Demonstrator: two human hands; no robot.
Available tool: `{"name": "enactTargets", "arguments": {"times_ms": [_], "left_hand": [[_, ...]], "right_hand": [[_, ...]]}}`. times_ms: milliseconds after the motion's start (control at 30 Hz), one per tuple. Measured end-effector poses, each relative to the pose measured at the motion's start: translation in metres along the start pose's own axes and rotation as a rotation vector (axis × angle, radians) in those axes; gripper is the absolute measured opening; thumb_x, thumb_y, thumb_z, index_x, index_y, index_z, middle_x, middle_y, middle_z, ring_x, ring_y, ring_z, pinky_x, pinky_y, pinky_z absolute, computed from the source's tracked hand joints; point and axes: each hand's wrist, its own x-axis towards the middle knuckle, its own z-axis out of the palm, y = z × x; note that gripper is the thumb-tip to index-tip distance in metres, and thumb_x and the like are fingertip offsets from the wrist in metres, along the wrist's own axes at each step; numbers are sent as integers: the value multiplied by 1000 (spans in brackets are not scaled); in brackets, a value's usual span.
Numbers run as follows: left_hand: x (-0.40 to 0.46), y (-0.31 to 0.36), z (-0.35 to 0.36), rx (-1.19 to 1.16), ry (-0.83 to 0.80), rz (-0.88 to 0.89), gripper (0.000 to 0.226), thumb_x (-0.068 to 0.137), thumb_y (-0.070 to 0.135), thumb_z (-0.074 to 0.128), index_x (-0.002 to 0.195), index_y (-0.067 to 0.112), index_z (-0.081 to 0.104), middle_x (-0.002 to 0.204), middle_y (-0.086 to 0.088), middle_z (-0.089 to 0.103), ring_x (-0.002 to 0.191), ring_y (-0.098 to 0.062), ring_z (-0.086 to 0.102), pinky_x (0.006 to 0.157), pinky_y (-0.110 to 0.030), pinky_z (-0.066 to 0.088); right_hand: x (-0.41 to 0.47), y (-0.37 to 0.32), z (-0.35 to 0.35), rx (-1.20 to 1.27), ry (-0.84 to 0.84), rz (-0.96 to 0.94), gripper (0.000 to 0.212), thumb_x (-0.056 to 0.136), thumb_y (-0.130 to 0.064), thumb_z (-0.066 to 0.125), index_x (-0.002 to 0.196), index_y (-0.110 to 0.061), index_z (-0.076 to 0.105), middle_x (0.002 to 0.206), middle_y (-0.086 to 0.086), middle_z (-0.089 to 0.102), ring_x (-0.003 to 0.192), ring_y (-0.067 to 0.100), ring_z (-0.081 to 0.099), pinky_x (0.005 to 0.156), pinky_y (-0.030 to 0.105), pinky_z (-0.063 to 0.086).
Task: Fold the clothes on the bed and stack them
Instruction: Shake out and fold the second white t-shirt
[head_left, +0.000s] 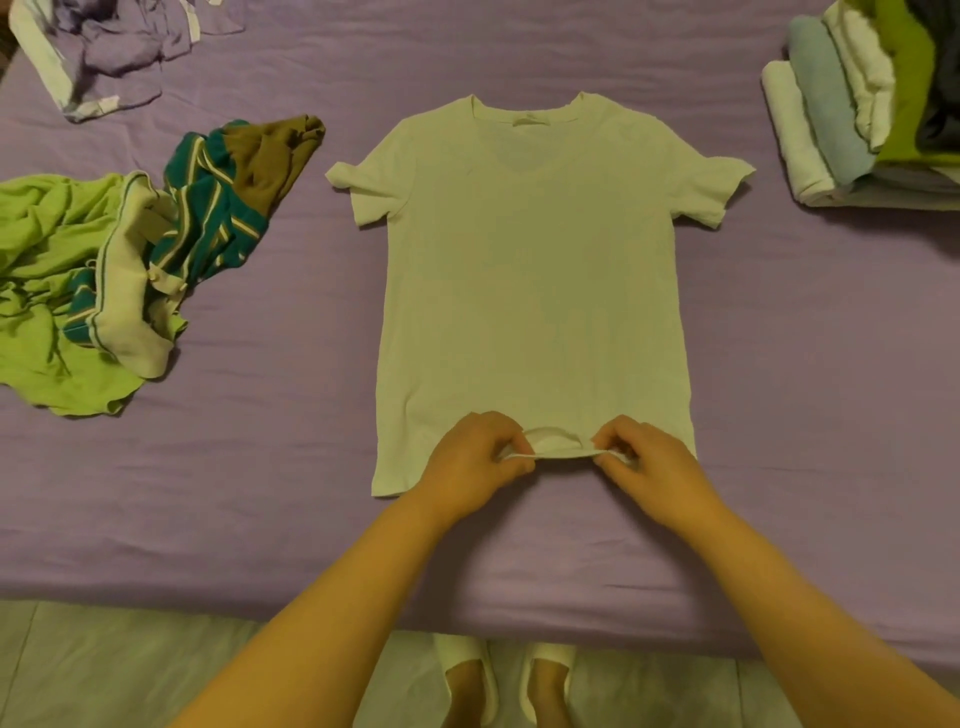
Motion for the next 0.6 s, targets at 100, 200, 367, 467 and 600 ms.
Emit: {"name": "enactTargets", "arguments": {"times_ms": [100,200,367,467,600], "left_hand": [[-4,5,0,146,-90,-34,12,87,30,63,96,22,63,88,3,64,84,-18,58,74,-30,45],[-1,9,7,257,-153,-66,32,93,33,53,123,23,49,95,-2,66,88,-23,59,81,-34,45],[12,9,21,555,17,136,36,96,18,45,130,26,55,130,-6,54,121,-33,45,90,-35,35],[19,18,32,664,-140,118,42,103,26,34,144,32,36,159,-3,16,146,-34,6,115,-51,7],[34,41,54,735,-242,92,49,103,39,21,151,32,13,161,-3,-6,146,-31,-12,114,-54,-9]], "right_hand": [[-2,3,0,-226,-112,-30,21,86,-11,51,99,-28,52,85,-9,55,81,17,51,68,21,33],[-4,5,-4,-232,-171,-22,36,84,-6,46,114,-24,56,92,-14,59,91,15,52,77,22,35],[-14,33,-6,-379,201,1,35,84,-28,40,97,-16,70,112,11,63,104,37,56,81,41,45],[-20,39,-7,-175,300,287,32,99,-23,43,125,-17,60,141,17,43,127,37,41,99,45,39],[-16,36,-4,42,263,328,46,99,-15,44,144,-20,37,140,12,37,124,28,43,97,25,35]]}}
